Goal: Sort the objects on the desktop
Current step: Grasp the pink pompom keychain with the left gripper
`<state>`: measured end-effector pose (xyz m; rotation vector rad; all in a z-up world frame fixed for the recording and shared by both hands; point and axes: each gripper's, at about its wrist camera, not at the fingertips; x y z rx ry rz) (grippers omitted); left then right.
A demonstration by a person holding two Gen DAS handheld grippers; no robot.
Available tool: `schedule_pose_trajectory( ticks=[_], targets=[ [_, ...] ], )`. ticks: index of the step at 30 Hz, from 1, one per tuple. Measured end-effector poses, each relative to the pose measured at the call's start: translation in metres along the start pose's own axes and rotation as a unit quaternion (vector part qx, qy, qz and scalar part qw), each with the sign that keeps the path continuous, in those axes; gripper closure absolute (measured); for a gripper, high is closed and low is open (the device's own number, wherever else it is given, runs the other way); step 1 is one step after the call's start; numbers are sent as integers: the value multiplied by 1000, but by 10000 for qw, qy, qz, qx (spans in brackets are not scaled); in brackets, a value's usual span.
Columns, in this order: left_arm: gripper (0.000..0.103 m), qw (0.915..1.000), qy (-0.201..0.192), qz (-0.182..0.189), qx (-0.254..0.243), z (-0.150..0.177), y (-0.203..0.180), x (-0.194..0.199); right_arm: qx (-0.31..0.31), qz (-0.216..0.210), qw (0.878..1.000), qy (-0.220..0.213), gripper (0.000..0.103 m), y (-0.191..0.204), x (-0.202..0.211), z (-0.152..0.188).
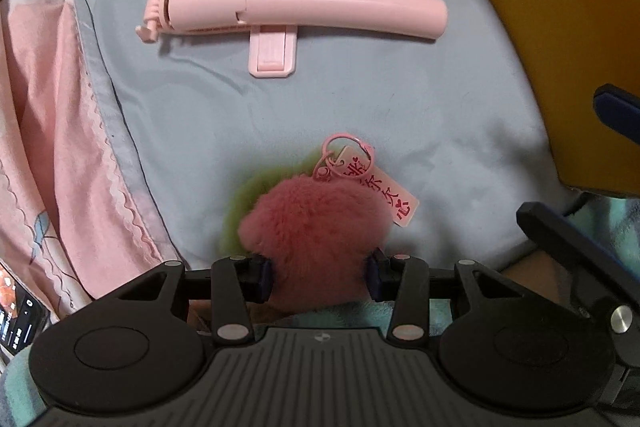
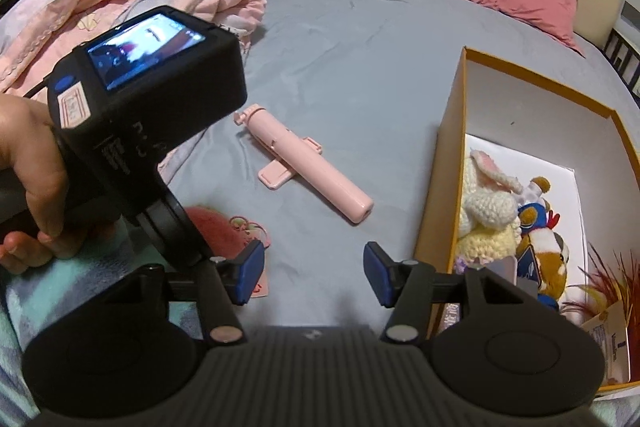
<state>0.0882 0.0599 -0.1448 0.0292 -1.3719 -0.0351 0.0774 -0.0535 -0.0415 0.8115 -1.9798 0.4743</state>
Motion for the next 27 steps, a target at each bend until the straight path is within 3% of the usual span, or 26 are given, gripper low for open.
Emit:
schedule_pose_trajectory(
  ticks=[8,16,27],
  targets=[
    [55,9998,-116,19,135,6,-2,0,-42,96,9999,118,46,-1,-6,2],
    [58,9968,-778,12,194,31,-3,17,-93,111,9998,108,46,-5,-3,1],
    [62,9895,-1392,170,346,49,-1,36,260,198,9992,233,46,-2,-12,-10]
  ],
)
Point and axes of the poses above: each gripper's, at about its wrist camera, not at the fingertips, and x roughly against the way its jaws point, y to its left, z to its underside, and after that the axes turned 9 degrees about y, right-handed
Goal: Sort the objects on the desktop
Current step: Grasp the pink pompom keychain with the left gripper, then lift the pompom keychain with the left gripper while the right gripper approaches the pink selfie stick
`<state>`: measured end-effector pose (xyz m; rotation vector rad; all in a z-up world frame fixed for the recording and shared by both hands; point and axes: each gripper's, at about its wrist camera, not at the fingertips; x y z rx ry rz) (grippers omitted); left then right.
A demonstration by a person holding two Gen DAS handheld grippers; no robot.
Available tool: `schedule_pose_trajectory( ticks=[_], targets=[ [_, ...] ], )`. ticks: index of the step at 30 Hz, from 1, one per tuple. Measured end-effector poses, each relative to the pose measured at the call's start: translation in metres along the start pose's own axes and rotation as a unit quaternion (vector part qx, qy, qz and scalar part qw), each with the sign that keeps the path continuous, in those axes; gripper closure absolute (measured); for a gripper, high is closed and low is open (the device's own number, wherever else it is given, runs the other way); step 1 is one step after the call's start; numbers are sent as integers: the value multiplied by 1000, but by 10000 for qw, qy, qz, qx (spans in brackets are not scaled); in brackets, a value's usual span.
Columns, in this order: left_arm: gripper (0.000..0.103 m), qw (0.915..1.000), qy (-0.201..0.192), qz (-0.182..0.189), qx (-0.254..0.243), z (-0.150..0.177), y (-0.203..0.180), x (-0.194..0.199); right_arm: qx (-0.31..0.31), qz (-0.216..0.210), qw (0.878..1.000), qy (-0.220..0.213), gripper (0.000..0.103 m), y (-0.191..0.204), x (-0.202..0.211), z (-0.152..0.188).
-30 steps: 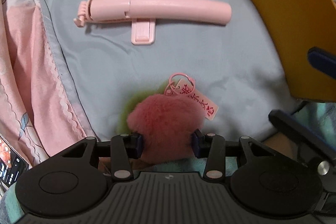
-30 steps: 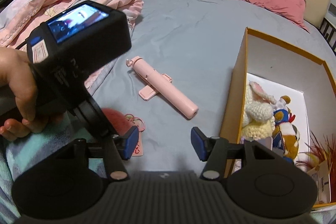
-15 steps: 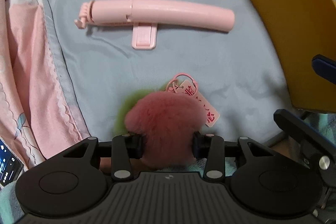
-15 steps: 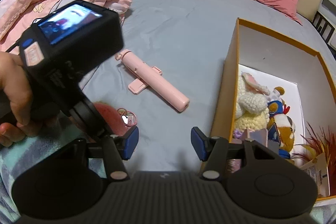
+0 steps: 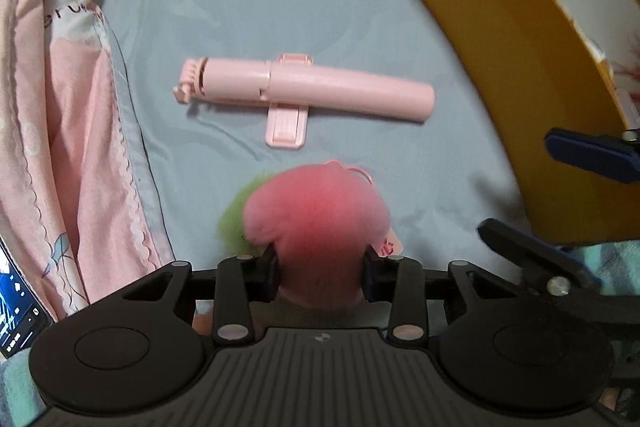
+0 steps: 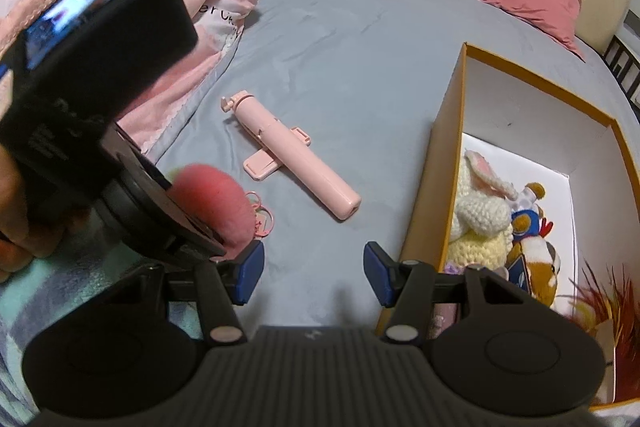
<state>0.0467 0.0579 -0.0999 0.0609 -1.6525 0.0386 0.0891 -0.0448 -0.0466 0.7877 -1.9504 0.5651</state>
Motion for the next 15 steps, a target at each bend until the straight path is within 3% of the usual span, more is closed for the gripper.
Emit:
schedule_pose_trajectory(
  ticks=[4,6,12,15],
  targets=[
    [88,9989,-349,207,222,-11,9,10,116,63,9999,7,46,0,-2,-7],
    [92,9980,-490,253,294,-8,7,16,180,74,9998,39,46,0,-4,-11],
    [90,9955,-631,586,390,-18,18,13,446,171,9987,155,46,1,-11,-22],
    [82,9924,-778,767,564,-25,23,9,495,145,9985,195,46,0,-14,-26]
  ],
)
Point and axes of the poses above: each gripper's, at about its wrist camera, not at the fingertips, and x roughly against the way its jaws point, y to its left, z to its underside, and after that the axes turned 9 degrees about y, right-handed
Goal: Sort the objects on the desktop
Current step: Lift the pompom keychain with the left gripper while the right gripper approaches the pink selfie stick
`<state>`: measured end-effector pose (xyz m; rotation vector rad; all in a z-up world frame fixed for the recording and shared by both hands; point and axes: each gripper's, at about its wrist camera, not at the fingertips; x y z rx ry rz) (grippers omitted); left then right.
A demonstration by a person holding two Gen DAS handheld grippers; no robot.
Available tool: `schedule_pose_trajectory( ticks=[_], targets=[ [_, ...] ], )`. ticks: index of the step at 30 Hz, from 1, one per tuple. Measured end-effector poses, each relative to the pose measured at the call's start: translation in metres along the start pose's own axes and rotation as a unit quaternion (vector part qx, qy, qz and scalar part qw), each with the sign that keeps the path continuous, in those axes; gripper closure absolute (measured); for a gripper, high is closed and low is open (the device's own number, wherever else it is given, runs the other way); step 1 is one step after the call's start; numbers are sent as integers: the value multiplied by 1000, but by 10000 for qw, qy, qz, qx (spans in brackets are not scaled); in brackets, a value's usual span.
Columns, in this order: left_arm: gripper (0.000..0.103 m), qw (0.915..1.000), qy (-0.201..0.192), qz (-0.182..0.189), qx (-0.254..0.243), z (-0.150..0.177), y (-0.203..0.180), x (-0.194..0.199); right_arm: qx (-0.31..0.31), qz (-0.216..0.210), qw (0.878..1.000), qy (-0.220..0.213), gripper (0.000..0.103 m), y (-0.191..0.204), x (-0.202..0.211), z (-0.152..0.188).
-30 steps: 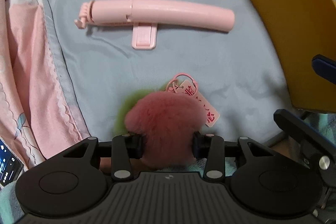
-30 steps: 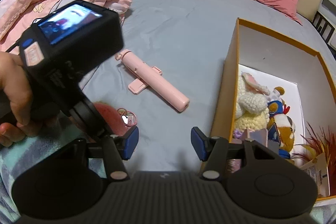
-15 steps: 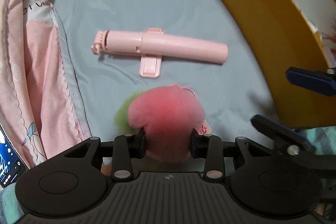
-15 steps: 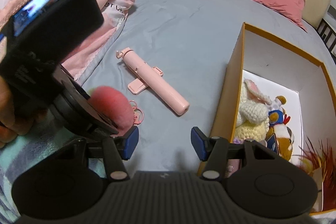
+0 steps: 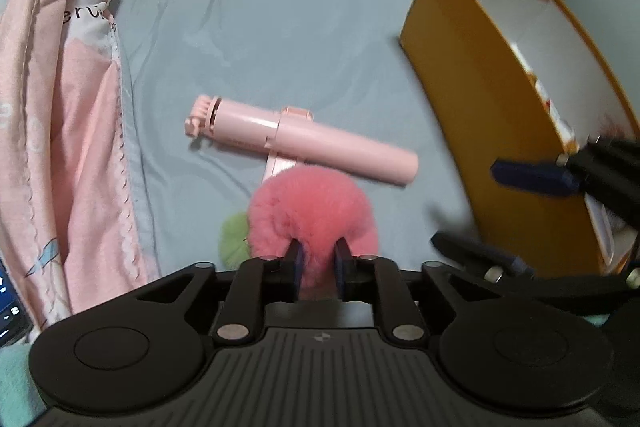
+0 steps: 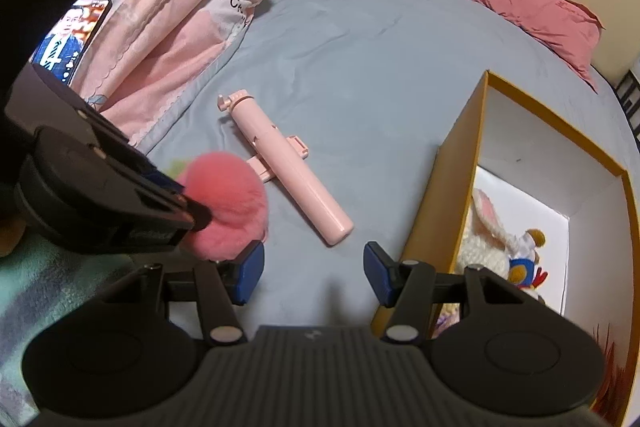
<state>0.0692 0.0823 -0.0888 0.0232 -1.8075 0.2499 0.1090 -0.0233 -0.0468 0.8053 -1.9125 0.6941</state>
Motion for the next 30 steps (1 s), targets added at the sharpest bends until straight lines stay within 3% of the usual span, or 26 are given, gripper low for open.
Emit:
schedule_pose_trajectory(
  ticks=[5,9,15,24,30],
  targets=[
    [70,9998,-94,-28,180,-10,0,-11,15,17,10000,90,46,-1,-10,-5],
    [54,9997,-99,15,224,-17,-2,-17,64,12,9999,138,46,-3,-12,-6],
    [54,9982,-100,232,546,-27,6,-25,62,-14,9999,80,45,-16,-4,-9],
    [52,9963,552,-426,510,-39,-3,-55,95,-60,9999,46,45,-27,-6,-14],
    [56,9957,573,-408,606,-39,1,-56,244,-49,9997,39,45,-28,-10,-21]
  ],
)
Point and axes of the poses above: each gripper's, at about its wrist camera, not at the fingertips, and x roughly against the way its jaws point, y to its left, z to its underside, and after that the axes turned 9 degrees about y, right-handed
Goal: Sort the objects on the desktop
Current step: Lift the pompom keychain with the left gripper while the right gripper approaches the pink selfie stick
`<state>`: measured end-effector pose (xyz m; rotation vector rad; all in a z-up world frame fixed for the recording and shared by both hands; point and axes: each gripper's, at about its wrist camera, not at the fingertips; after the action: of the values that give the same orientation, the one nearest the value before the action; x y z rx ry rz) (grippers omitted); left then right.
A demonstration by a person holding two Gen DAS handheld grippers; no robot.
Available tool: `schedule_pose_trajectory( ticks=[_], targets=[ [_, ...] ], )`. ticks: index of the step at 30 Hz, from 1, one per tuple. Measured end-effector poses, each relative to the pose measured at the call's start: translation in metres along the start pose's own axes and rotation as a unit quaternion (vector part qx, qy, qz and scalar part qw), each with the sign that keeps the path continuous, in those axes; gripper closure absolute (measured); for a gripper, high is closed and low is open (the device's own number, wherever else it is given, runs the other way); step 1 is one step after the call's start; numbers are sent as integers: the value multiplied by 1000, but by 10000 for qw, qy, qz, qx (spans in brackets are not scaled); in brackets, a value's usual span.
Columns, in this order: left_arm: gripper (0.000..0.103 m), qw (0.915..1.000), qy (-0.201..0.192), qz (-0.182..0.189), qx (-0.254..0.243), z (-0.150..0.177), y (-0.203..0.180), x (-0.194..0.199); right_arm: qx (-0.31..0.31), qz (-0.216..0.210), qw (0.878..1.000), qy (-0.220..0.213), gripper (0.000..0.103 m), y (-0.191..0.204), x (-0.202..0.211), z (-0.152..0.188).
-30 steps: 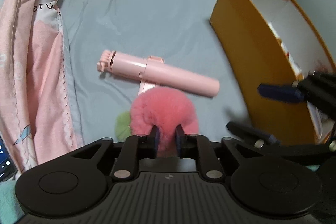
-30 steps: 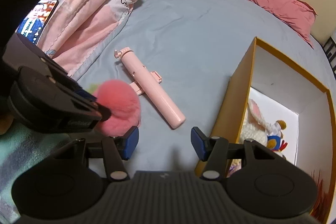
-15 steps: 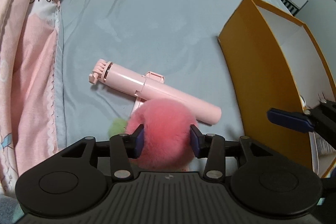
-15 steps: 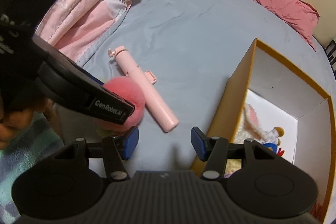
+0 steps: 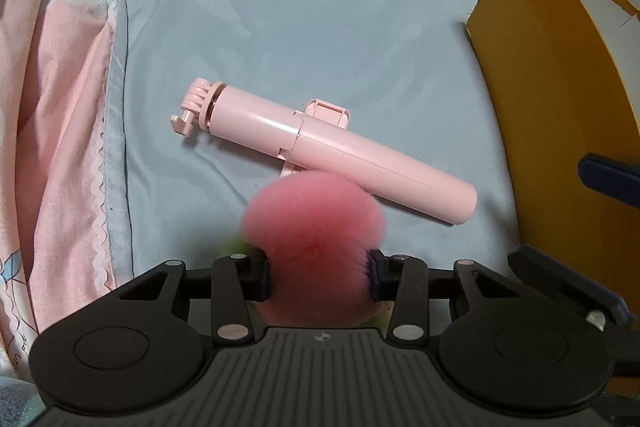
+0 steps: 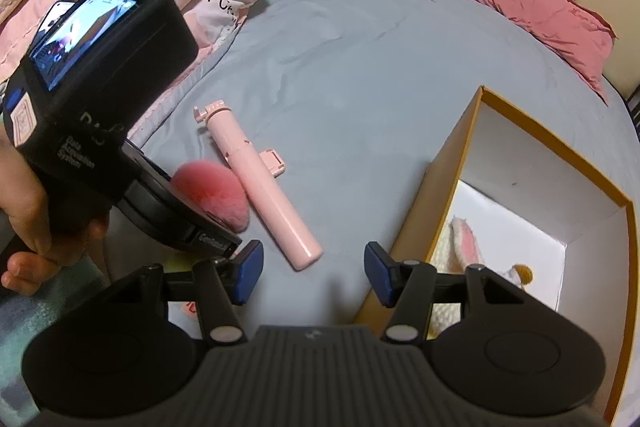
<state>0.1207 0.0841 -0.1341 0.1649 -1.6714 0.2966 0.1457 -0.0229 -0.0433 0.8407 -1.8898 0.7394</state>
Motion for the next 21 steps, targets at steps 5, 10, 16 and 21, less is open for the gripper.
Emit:
schedule_pose_trajectory(
  ticks=[5,10,16,21],
  targets=[
    [57,9982,-474,292,226,11,10,22,192,-41,9998,-69,46,1,0,-6],
    [57,9899,-1193,483,589,25,28,51,399,-89,9991,-65,51,3,-1,-18],
    [57,9855,-1424,493,786,27,54,69,-48,-502,9987,76,54,-12,-15,-49],
    [57,9847,-1333,454,1029,12,78,68,-411,-1084,9925,396,52,-16,-43,-72]
  ],
)
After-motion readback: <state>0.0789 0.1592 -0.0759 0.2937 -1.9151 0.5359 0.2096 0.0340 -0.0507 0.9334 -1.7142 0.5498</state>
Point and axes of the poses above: each gripper's, at about its wrist camera, not at the fingertips, and x roughly against the way its jaws point, y to its left, z to its underside, and after that the axes turned 9 degrees about y, right-handed
